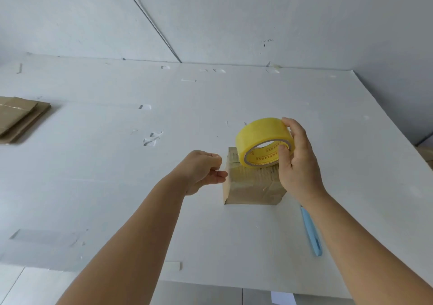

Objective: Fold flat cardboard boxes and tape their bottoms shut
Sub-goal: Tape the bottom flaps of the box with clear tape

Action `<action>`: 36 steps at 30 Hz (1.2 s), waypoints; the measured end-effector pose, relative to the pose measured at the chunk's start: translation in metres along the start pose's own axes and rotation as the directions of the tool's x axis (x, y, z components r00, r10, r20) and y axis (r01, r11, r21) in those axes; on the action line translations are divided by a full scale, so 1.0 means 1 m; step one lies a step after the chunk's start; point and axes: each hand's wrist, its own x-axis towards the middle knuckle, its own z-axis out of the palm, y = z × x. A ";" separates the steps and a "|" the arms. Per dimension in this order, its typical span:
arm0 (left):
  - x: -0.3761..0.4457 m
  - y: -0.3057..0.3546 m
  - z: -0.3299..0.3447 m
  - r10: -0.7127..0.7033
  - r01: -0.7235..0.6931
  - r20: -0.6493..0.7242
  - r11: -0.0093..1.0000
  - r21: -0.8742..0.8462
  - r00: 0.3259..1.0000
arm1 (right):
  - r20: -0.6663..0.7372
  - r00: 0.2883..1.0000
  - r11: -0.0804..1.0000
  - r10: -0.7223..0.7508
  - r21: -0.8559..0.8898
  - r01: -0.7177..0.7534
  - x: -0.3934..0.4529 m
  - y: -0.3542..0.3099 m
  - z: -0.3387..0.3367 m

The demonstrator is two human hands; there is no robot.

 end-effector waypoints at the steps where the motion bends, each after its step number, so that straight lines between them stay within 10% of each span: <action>1: 0.002 0.000 0.001 0.003 -0.003 -0.008 1.000 0.022 1.000 | -0.004 1.000 1.000 -0.002 -0.002 0.002 -0.001 0.000 0.000; 15: 0.019 -0.042 0.024 -0.016 0.053 -0.260 0.990 0.133 0.965 | -0.015 1.000 0.998 -0.018 -0.057 0.017 -0.006 0.002 0.003; 18: 0.008 -0.042 0.028 0.190 -0.130 -0.388 0.976 0.178 0.902 | -0.011 1.000 0.999 -0.023 -0.050 0.022 -0.007 0.002 0.004; 24: -0.023 -0.040 0.060 0.572 -0.584 0.117 0.789 0.191 0.812 | -0.009 1.000 0.999 -0.009 -0.042 0.009 -0.008 0.003 0.005; 32: -0.001 -0.015 0.046 0.442 -0.429 0.181 0.565 0.705 0.879 | 0.030 1.000 0.999 0.001 -0.038 0.000 -0.006 0.000 0.000; 36: 0.006 -0.014 0.055 0.489 -0.500 0.151 0.742 0.447 0.859 | 0.148 0.987 0.988 0.067 0.129 -0.087 0.004 -0.004 -0.014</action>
